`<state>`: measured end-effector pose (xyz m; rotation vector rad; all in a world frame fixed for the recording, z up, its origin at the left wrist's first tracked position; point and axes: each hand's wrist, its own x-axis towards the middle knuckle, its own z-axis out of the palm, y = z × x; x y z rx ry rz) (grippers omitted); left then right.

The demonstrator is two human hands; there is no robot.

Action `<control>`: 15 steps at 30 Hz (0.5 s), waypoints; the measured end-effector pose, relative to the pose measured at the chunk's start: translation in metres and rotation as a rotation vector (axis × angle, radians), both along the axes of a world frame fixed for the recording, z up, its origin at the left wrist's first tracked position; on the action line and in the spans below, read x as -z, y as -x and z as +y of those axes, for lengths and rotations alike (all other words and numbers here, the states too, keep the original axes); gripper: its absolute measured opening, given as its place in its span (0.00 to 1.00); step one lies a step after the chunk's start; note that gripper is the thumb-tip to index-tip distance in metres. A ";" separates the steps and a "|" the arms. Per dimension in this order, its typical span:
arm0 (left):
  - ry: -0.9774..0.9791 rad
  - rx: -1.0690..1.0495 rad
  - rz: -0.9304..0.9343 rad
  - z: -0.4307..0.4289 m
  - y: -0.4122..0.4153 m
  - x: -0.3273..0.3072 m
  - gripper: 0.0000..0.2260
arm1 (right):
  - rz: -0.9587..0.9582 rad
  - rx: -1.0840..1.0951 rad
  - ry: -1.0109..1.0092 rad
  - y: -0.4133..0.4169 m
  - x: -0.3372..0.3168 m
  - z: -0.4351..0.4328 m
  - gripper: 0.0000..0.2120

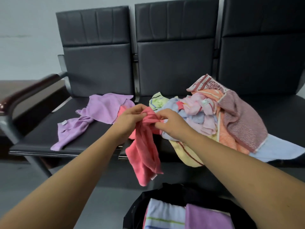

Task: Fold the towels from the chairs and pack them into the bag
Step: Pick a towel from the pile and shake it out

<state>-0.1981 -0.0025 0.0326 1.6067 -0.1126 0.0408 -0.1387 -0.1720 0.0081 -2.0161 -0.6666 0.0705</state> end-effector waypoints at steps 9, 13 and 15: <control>-0.178 -0.083 -0.210 -0.017 0.060 -0.077 0.07 | -0.102 -0.102 0.183 0.059 -0.068 -0.051 0.16; -0.081 -0.112 -0.243 -0.023 0.084 -0.097 0.08 | -0.107 -0.078 0.539 0.069 -0.071 -0.085 0.11; -0.043 -0.187 -0.228 -0.019 0.091 -0.104 0.08 | -0.090 -0.031 0.652 0.074 -0.072 -0.104 0.13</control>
